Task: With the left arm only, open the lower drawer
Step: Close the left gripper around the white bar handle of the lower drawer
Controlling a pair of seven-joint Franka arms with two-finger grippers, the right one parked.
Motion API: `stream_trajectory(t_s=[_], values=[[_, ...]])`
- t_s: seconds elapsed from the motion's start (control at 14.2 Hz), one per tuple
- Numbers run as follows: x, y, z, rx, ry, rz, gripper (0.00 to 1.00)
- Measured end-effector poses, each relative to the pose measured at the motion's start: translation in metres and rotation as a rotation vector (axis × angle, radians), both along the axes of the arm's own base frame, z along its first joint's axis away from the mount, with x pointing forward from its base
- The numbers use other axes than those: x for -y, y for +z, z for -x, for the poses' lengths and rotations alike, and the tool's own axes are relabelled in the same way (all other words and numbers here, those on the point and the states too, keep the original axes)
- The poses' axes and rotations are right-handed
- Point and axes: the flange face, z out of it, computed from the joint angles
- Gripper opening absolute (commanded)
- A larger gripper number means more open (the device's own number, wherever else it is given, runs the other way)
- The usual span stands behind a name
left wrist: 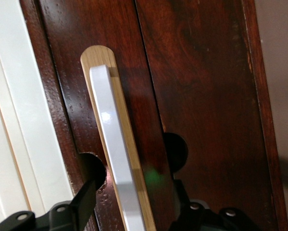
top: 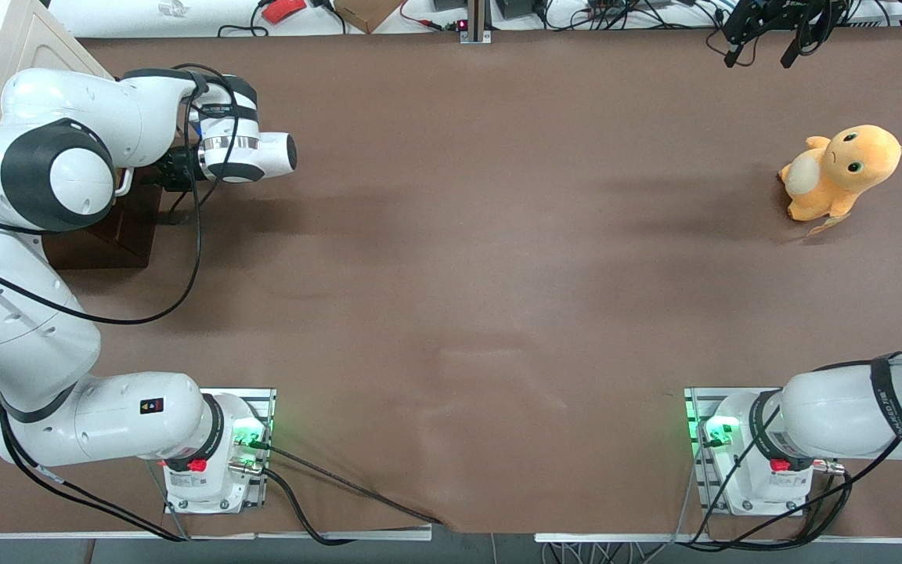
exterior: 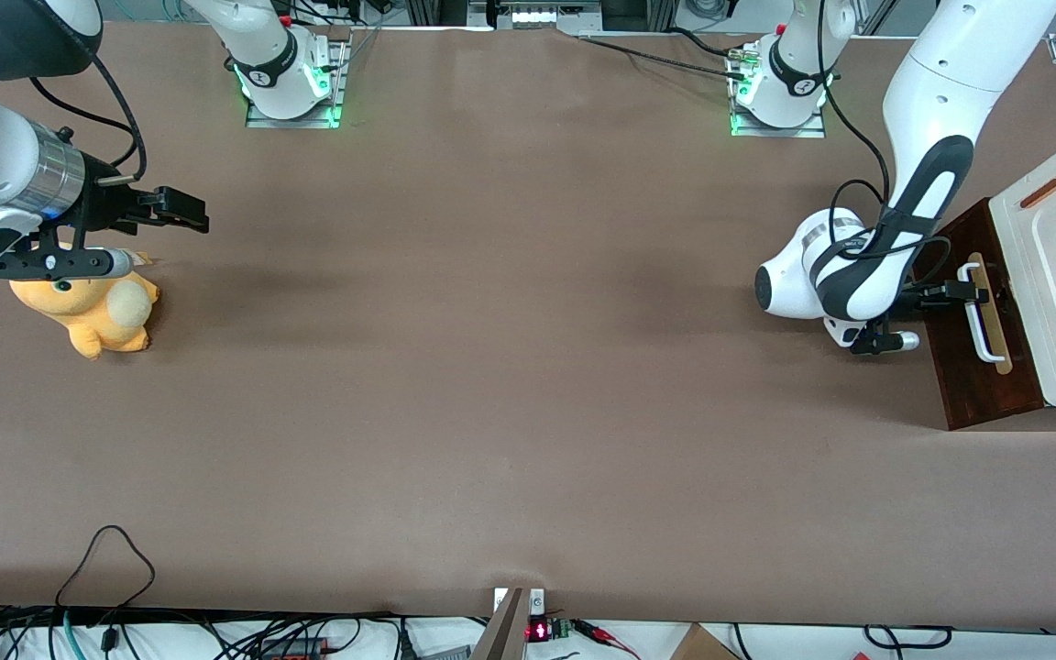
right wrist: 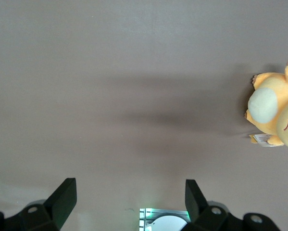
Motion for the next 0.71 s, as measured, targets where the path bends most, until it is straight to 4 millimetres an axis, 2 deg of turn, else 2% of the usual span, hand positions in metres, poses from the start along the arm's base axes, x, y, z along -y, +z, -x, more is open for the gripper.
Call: stream_trajectory(t_s=[0.42,0.71], values=[[-0.010,-0.002,-0.001,-0.001,0.003,-0.009,0.61],[-0.018,-0.002,-0.001,-0.001,0.009,-0.019,0.45]])
